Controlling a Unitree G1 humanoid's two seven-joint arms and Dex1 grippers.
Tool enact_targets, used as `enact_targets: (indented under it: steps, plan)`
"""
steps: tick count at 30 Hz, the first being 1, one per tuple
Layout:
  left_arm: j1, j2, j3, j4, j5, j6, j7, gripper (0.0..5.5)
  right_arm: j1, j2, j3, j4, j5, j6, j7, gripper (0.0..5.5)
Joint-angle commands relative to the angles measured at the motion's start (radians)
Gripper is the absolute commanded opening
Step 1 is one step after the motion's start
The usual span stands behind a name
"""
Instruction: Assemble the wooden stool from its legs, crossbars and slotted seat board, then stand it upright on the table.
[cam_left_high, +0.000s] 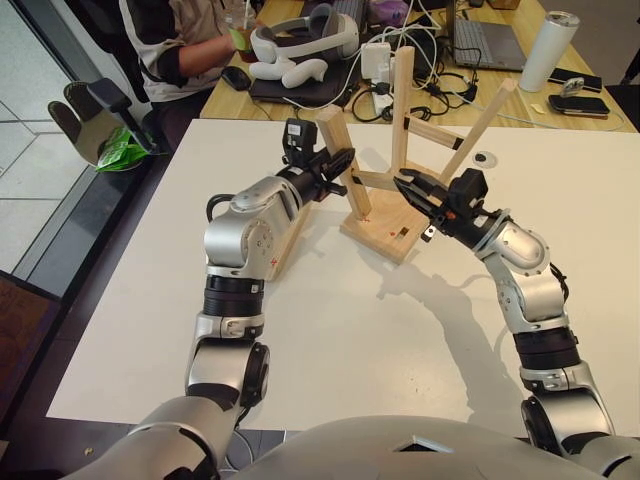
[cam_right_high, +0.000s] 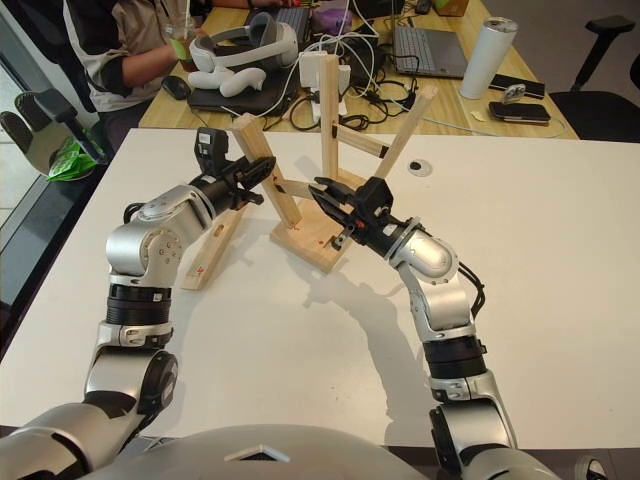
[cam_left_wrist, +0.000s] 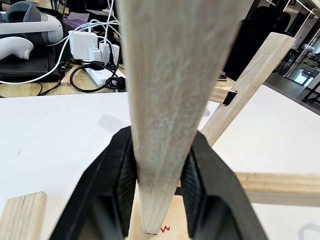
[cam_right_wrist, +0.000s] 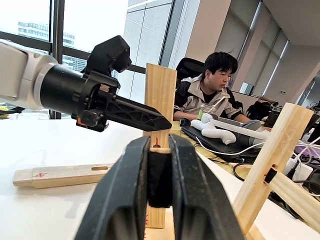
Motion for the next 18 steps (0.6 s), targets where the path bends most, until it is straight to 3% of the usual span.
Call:
enact_targets:
  steps: [1,13,18]
  plan:
    - [-0.03,-0.006,-0.011,0.005,-0.025,0.024,-0.04,1.06,-0.02,-0.061,0.043,0.088,-0.063,0.037,0.053,0.4]
    - [-0.035,-0.007,-0.012,0.004,-0.03,0.034,-0.052,1.04,-0.023,-0.134,0.083,0.141,-0.077,0.063,0.156,0.4]
    - [-0.035,-0.008,-0.011,0.008,-0.026,0.034,-0.058,1.04,-0.038,-0.11,0.035,0.119,-0.049,0.037,0.128,0.4]
